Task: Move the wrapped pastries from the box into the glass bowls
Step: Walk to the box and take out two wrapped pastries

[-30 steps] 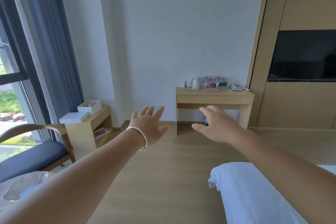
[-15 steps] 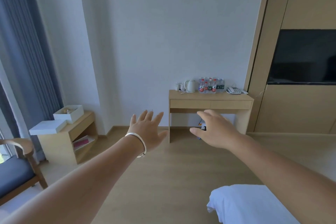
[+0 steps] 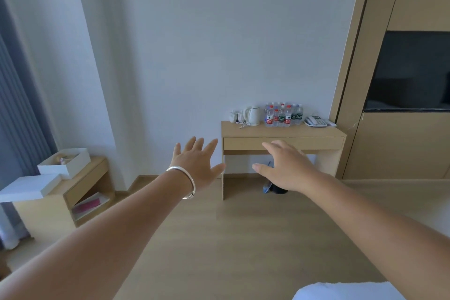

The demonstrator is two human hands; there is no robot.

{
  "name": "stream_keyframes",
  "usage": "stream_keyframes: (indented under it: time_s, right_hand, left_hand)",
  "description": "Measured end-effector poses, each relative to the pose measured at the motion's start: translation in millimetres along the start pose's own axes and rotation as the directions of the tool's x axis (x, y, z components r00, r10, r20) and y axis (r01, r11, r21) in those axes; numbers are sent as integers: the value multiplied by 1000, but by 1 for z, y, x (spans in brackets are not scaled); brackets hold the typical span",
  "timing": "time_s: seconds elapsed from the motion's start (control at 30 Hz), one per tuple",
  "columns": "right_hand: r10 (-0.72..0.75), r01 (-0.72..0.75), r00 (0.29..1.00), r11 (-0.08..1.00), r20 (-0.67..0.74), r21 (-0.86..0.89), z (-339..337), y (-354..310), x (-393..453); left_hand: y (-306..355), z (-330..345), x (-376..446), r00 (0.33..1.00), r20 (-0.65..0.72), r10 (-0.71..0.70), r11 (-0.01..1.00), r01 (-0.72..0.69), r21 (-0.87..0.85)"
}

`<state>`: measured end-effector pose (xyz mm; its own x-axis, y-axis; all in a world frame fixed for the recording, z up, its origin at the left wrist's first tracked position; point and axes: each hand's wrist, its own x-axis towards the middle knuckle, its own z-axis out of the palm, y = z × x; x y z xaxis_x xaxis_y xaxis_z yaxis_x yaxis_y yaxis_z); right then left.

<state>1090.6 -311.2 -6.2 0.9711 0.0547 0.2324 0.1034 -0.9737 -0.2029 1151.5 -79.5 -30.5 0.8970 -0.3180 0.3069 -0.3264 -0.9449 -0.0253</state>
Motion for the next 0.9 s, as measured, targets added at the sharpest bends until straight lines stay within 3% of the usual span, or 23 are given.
stream_keyframes:
  time_s: [0.43, 0.63, 0.9]
  right_hand:
    - [-79, 79, 997, 997, -22, 18, 44, 53, 220]
    - [-103, 102, 994, 994, 30, 39, 56, 98, 313]
    - [-103, 100, 993, 993, 60, 58, 86, 139, 401]
  left_hand:
    - [-40, 66, 188, 995, 50, -85, 995, 82, 49]
    - [-40, 94, 281, 991, 48, -129, 991, 127, 44]
    - [-34, 133, 377, 993, 49, -105, 994, 103, 35]
